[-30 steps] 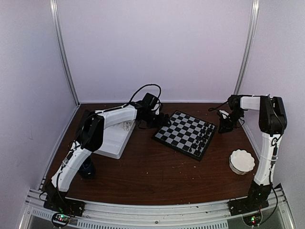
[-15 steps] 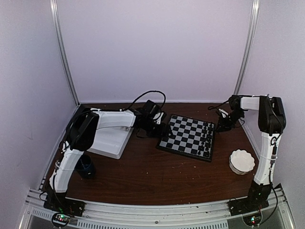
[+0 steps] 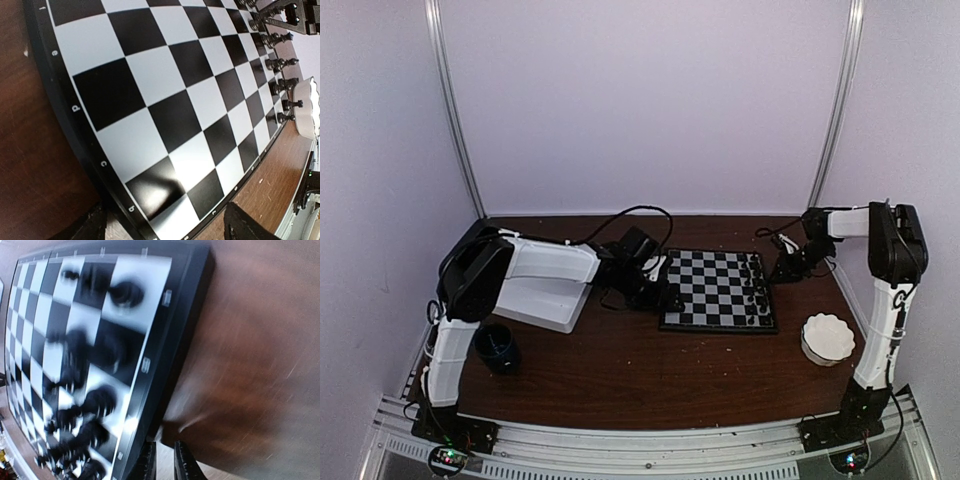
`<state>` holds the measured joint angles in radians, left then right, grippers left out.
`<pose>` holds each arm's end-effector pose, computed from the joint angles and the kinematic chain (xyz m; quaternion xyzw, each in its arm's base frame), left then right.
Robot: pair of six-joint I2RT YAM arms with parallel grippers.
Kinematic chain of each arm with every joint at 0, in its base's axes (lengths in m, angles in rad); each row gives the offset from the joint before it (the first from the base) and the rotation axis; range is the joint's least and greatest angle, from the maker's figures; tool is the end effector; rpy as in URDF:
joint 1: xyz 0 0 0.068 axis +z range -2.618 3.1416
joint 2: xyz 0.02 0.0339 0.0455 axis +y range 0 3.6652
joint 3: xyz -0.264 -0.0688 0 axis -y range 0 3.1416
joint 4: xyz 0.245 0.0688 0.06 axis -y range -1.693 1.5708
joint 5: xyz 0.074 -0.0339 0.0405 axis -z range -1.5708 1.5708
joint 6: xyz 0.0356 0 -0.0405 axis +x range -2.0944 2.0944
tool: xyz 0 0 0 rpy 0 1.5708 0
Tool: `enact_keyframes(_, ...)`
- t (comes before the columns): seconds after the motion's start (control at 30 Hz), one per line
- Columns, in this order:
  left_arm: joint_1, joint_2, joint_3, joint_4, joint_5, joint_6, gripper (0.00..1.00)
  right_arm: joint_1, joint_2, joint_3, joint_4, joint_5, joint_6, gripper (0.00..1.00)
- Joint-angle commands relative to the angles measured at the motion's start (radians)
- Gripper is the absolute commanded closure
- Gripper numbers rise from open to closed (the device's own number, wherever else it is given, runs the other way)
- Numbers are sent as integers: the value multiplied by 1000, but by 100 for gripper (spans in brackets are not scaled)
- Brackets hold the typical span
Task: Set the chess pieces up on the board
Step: Adjust the chessboard at the center of the board, then move the chessboard to the center of the board.
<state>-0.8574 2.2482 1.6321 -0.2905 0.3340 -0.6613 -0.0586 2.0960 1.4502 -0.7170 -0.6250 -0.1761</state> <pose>0.3095 -0.3755 0.1419 0.1452 0.9224 -0.3353 0.1250 0.4059 -0.0029 0.1417 -0.0874 0.9429 0.2921 0.1339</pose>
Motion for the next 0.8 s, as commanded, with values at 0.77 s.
enact_keyframes(0.77,104,-60,-9,45,-115,-125,41,29,-106,2,-120,-38,46,57)
